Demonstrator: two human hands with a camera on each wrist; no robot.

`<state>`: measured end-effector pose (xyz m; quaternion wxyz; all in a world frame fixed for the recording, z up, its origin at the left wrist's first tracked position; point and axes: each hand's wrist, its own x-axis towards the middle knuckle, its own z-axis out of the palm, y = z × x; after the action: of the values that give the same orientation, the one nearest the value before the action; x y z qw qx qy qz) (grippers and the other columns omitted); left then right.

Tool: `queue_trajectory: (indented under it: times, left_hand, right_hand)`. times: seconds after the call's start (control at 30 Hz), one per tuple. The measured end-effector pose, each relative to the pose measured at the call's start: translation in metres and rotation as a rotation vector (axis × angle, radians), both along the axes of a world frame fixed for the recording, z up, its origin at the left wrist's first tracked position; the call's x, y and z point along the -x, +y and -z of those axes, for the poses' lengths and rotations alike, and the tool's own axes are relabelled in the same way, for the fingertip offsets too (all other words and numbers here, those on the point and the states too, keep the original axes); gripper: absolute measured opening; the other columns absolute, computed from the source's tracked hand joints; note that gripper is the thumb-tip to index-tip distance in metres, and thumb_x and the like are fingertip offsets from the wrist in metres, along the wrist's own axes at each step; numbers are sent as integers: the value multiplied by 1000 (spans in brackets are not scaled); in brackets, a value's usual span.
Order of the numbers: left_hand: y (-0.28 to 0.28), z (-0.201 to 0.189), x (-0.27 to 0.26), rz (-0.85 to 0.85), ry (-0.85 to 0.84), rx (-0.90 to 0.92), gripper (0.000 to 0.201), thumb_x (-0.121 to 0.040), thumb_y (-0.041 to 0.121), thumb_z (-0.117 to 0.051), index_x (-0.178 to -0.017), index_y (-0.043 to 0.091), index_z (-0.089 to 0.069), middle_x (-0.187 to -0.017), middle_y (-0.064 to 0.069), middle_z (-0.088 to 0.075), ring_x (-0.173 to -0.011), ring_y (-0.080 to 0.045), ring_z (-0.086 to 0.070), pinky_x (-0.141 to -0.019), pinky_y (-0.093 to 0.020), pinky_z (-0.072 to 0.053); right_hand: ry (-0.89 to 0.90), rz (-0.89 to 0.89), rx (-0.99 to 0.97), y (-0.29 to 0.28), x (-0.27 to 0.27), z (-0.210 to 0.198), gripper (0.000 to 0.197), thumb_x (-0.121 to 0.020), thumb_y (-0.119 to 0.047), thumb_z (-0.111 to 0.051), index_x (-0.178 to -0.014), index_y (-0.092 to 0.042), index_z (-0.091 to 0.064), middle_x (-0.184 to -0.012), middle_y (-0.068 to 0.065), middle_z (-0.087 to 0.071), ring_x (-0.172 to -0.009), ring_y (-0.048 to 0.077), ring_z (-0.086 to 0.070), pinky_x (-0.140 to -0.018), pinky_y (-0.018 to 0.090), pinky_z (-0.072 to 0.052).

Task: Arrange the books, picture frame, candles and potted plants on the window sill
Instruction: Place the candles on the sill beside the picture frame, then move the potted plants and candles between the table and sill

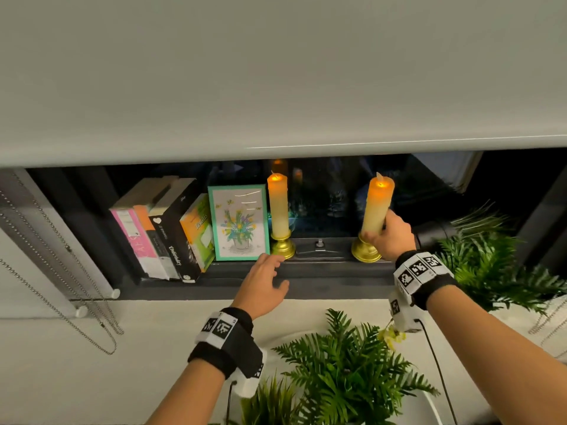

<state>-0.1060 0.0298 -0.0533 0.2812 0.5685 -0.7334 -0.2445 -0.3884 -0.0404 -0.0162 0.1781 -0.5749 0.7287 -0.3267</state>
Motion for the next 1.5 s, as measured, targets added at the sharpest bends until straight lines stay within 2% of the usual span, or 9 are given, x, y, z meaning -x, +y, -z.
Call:
queue_trajectory:
  times: [0.33, 0.53, 0.67, 0.73, 0.87, 1.0, 1.17, 1.33, 1.5]
  left_hand:
    - [-38, -3, 12, 8, -53, -32, 43, -89, 13, -62, -130, 16, -49, -123, 0, -47, -112, -18, -54, -91, -25, -46]
    - [-47, 2, 36, 52, -54, -48, 44, -89, 12, -62, -131, 14, -49, -125, -2, -47, -102, -12, -53, -82, -17, -42]
    - [-51, 4, 54, 86, -66, -39, 43, -89, 14, -61, -131, 16, -49, -122, -1, -49, -99, -9, -51, -81, -18, -42]
    - [-52, 5, 61, 93, -68, -31, 42, -89, 14, -61, -130, 17, -50, -119, 1, -49, -99, -8, -52, -81, -18, -43]
    - [-52, 7, 72, 104, -56, -26, 41, -89, 13, -61, -128, 17, -52, -113, 5, -48, -100, -8, -53, -80, -17, -43]
    - [-52, 10, 87, 117, -40, -18, 38, -89, 13, -61, -126, 18, -54, -111, 7, -48, -97, -6, -53, -77, -14, -42]
    - [-53, 14, 102, 136, -66, -9, 33, -89, 14, -61, -121, 19, -57, -111, 8, -49, -96, -6, -53, -75, -15, -43]
    - [-56, 15, 105, 132, -85, 9, 29, -89, 13, -60, -117, 18, -60, -110, 8, -51, -94, -5, -53, -68, -10, -40]
    - [-56, 15, 109, 136, -96, 30, 23, -89, 12, -59, -111, 18, -63, -111, 6, -53, -95, -6, -55, -72, -13, -41]
  right_hand:
    - [-33, 7, -80, -29, -5, 11, 50, -79, -31, -74, -121, -13, -51, -114, 13, -63, -105, 36, -61, -88, 42, -51]
    - [-22, -8, -90, -31, -6, 8, 53, -82, -30, -71, -126, -13, -46, -117, 14, -63, -107, 35, -61, -89, 42, -50]
    - [-28, -41, -156, -27, 5, 6, 68, -72, -33, -81, -127, -12, -46, -125, 12, -56, -114, 31, -56, -96, 42, -49]
    - [27, 14, -152, -26, 24, -1, 77, -69, -37, -82, -131, -13, -44, -131, 15, -47, -121, 34, -49, -101, 46, -45]
    - [235, 264, -136, -19, 74, -22, 79, -73, -37, -78, -136, -17, -37, -138, 19, -38, -127, 42, -39, -104, 51, -37]
    - [363, 389, -266, -14, 107, -18, 97, -67, -50, -78, -142, -17, -27, -142, 21, -33, -131, 45, -32, -108, 54, -27]
    - [407, 294, -409, -14, 118, 8, 118, -59, -75, -68, -148, -20, -12, -150, 18, -27, -137, 43, -28, -109, 59, -23]
    - [398, 246, -340, -20, 117, 13, 116, -62, -65, -74, -148, -15, -16, -149, 12, -29, -138, 38, -29, -108, 61, -26]
    - [360, 175, -211, -23, 116, 12, 102, -62, -50, -81, -143, -14, -29, -143, 9, -38, -135, 34, -34, -108, 61, -25]
